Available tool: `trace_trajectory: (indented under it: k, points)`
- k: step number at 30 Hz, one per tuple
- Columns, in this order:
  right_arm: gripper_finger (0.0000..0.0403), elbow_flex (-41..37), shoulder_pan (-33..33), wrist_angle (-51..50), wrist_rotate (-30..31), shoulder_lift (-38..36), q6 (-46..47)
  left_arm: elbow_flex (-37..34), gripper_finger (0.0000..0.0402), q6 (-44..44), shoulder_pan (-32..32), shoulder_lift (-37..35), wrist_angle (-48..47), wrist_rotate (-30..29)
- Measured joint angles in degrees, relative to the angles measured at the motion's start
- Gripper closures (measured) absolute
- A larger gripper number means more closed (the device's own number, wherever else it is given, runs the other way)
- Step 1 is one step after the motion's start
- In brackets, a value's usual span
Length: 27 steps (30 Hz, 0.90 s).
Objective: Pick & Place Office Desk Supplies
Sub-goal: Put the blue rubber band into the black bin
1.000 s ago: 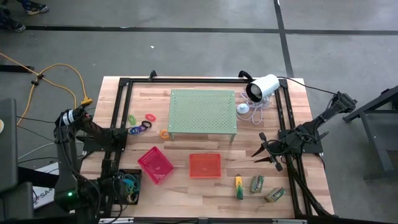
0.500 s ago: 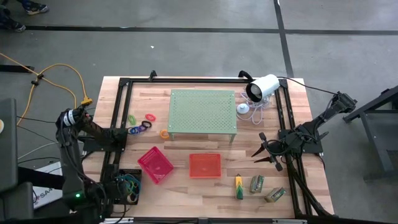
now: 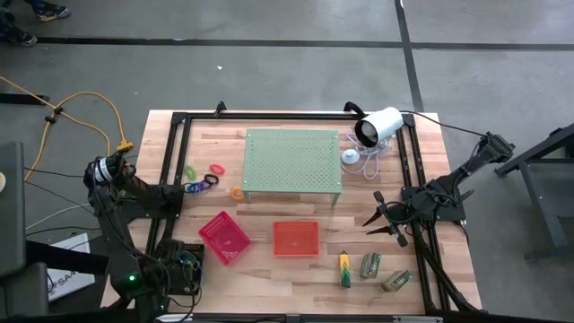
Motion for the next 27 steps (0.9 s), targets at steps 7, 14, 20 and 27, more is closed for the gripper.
trace_trajectory:
  k: [7, 14, 20, 27]
  points:
    - [0.0296, 0.00, -0.01, 0.00, 0.00, 0.00, 0.02, 0.00, 0.0401, 5.36, 0.34, -1.50, -0.67, 1.76]
    - [0.0296, 0.00, 0.01, 0.00, -0.02, 0.00, -0.01, 0.02, 0.0401, 0.76, 0.34, -5.56, -3.31, 5.45]
    - [0.0296, 0.00, -0.01, 0.00, -0.02, 0.00, 0.01, 0.02, 0.0401, -0.74, 0.34, -7.95, -6.26, 5.59]
    - [0.0296, 0.02, -0.01, 0.00, -0.02, 0.00, 0.02, 0.04, 0.0401, -0.85, 0.34, -8.00, -7.14, 8.83]
